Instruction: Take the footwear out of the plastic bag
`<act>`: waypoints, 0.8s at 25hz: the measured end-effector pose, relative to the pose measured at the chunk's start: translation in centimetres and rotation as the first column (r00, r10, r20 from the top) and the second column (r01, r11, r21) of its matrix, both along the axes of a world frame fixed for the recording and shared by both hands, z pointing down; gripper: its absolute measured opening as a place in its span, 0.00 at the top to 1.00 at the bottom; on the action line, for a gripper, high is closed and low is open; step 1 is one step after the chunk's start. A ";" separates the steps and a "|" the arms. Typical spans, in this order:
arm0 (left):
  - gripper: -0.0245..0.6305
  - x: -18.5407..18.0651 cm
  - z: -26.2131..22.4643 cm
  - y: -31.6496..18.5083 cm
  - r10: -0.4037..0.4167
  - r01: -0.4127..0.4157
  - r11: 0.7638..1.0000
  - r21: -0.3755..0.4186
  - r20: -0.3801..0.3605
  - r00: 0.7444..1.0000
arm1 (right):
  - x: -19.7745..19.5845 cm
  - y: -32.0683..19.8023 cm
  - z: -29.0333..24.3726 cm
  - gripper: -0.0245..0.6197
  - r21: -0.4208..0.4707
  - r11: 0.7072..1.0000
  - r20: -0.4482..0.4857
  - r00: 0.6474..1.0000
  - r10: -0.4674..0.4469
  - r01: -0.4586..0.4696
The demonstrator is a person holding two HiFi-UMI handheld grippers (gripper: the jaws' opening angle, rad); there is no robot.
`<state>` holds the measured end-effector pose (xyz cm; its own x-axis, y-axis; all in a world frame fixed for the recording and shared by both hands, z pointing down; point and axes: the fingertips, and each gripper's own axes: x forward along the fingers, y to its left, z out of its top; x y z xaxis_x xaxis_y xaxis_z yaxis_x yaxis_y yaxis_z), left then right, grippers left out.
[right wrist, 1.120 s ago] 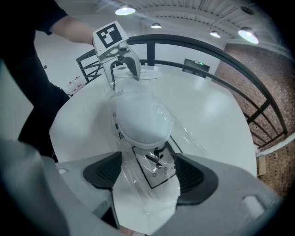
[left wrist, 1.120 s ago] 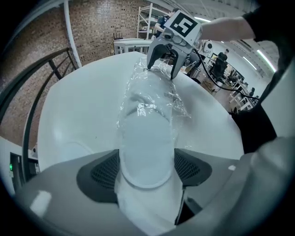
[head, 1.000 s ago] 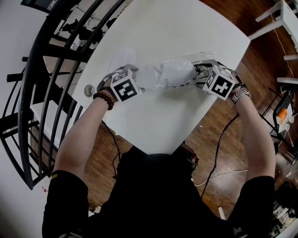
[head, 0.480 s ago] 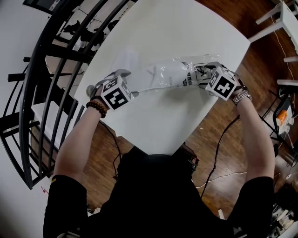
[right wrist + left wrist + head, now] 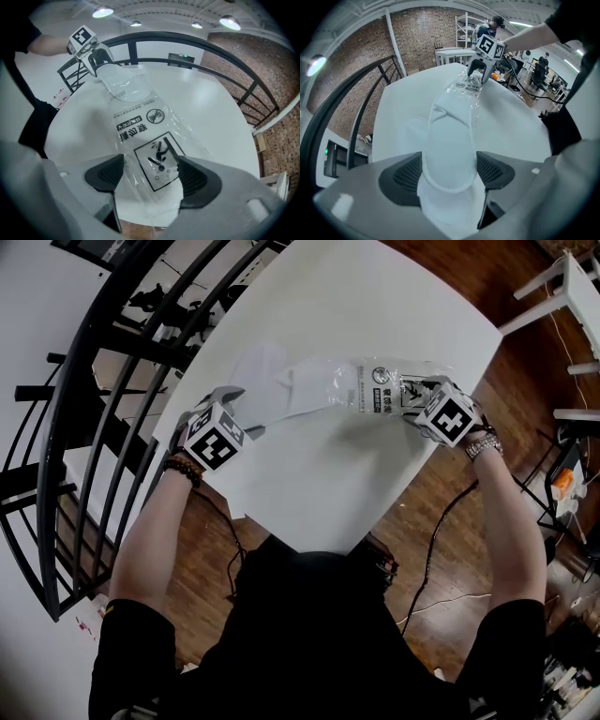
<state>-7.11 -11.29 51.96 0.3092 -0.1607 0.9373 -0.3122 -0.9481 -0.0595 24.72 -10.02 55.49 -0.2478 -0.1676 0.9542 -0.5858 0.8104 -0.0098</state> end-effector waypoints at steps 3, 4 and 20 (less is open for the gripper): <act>0.36 -0.7 -0.5 -0.5 -0.032 0.033 0.999 0.019 -0.018 0.999 | 0.3 0.0 -0.1 0.41 0.002 0.999 -0.016 0.999 0.047 -0.047; 0.36 -1.1 -0.6 -0.6 -0.043 0.044 0.999 0.021 -0.025 0.999 | 0.3 0.0 -0.1 0.41 0.003 0.998 -0.023 0.998 0.064 -0.064; 0.37 -6.5 -0.9 -1.8 -0.345 0.352 0.936 0.017 -0.156 0.926 | 1.7 1.2 0.3 0.41 -0.007 0.924 -0.110 0.918 0.380 -0.383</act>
<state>-13.63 -13.08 51.07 0.3608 -0.3232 0.8748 -0.6306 -0.7756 -0.0265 26.40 -8.84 55.82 -0.0688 -0.2026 0.9768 -0.8495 0.5252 0.0491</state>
